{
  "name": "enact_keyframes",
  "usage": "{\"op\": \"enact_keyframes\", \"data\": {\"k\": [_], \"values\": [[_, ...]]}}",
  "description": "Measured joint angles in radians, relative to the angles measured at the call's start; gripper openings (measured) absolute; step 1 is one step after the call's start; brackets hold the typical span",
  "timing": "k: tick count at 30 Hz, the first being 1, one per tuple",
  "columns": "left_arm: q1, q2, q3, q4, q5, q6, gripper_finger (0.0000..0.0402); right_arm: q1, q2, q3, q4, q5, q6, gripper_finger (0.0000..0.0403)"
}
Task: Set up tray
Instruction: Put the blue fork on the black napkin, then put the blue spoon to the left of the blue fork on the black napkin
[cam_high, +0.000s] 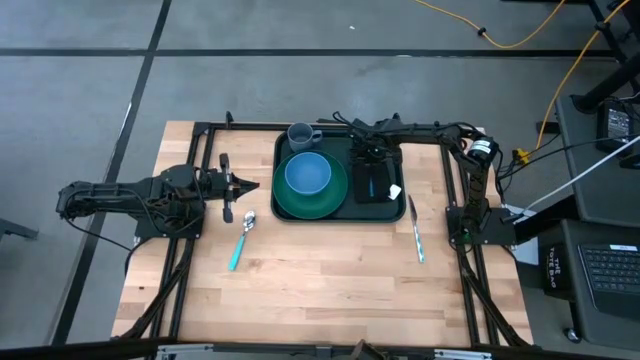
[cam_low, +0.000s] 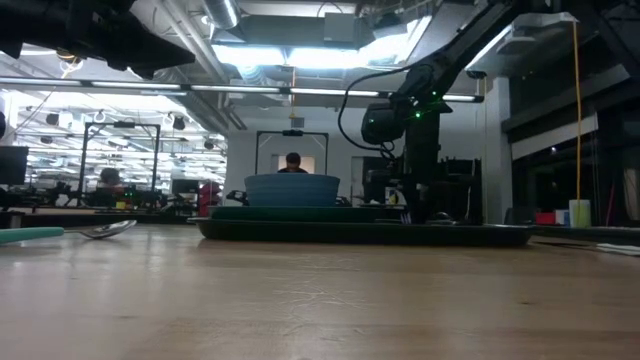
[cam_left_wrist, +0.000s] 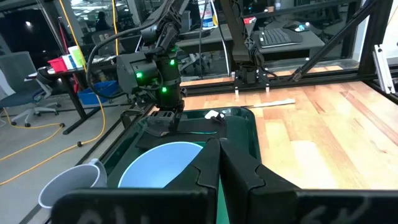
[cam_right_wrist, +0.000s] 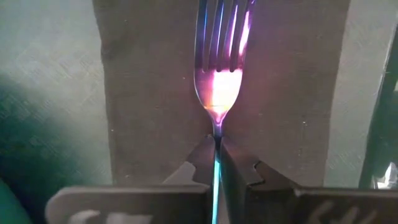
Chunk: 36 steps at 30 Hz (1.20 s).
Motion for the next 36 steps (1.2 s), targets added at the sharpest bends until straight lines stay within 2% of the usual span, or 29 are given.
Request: {"op": "enact_keyframes", "data": {"k": [16, 29, 36], "values": [[0.000, 0.000, 0.000, 0.000, 0.000, 0.000, 0.0006, 0.000, 0.000, 0.000, 0.000, 0.011, -0.001, 0.0064], [0.000, 0.000, 0.000, 0.000, 0.000, 0.000, 0.0008, 0.000, 0.000, 0.034, -0.027, 0.011, -0.077, 0.0072], [0.000, 0.000, 0.000, 0.000, -0.007, 0.008, 0.0010, 0.000, -0.004, 0.096, -0.107, 0.011, -0.135, 0.0072]]}}
